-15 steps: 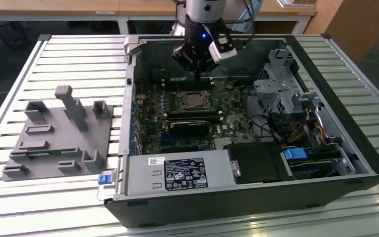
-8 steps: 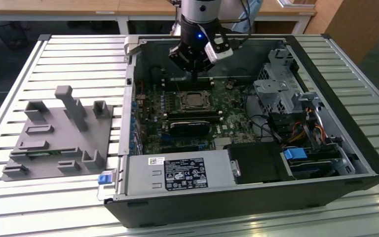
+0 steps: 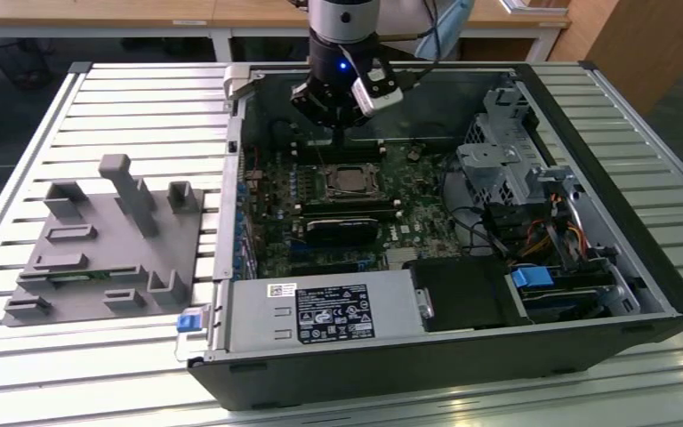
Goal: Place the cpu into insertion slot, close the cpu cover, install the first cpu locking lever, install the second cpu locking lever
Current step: 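Install the first cpu locking lever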
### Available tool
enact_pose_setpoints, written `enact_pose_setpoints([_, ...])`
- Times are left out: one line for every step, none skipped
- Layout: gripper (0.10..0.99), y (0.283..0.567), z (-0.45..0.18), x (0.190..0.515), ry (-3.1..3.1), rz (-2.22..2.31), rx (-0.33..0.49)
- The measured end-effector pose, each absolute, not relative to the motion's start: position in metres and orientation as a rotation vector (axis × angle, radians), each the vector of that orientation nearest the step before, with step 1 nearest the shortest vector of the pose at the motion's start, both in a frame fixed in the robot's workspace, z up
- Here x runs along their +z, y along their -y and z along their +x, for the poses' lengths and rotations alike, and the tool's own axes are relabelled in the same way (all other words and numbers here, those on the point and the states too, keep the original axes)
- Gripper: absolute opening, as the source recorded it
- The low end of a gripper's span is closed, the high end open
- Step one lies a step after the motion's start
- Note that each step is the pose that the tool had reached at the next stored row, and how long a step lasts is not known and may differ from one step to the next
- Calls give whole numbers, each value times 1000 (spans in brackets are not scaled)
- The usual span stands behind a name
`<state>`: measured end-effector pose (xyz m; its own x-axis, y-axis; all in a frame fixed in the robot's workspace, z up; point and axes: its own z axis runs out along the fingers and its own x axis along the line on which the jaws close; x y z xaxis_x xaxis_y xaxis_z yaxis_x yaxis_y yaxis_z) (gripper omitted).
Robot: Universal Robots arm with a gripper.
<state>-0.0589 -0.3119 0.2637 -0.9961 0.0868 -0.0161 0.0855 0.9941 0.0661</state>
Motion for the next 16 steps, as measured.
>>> enact_pose_setpoints([106,312,-60,264,-3118,134,102])
enact_pose_setpoints([106,312,-62,264,-3118,132,102])
enact_pose_setpoints([106,312,-64,264,-3118,130,102])
enact_pose_setpoints([106,312,-66,263,-3118,129,102])
enact_pose_setpoints([106,312,-68,263,-3118,127,102])
enact_pose_setpoints([106,312,-70,263,-3118,127,102])
enact_pose_setpoints([106,311,-71,263,-3118,127,102])
enact_pose_setpoints([106,311,-73,263,-3118,127,102])
enact_pose_setpoints([106,311,-74,263,-3117,127,102])
enact_pose_setpoints([106,311,-76,262,-3117,127,102])
enact_pose_setpoints([106,311,-77,262,-3117,127,102])
enact_pose_setpoints([106,311,-79,262,-3117,127,102])
enact_pose_setpoints([106,310,-81,262,-3117,127,102])
enact_pose_setpoints([106,310,-83,262,-3117,127,102])
enact_pose_setpoints([106,310,-84,262,-3117,127,102])
enact_pose_setpoints([106,309,-86,262,-3117,127,102])
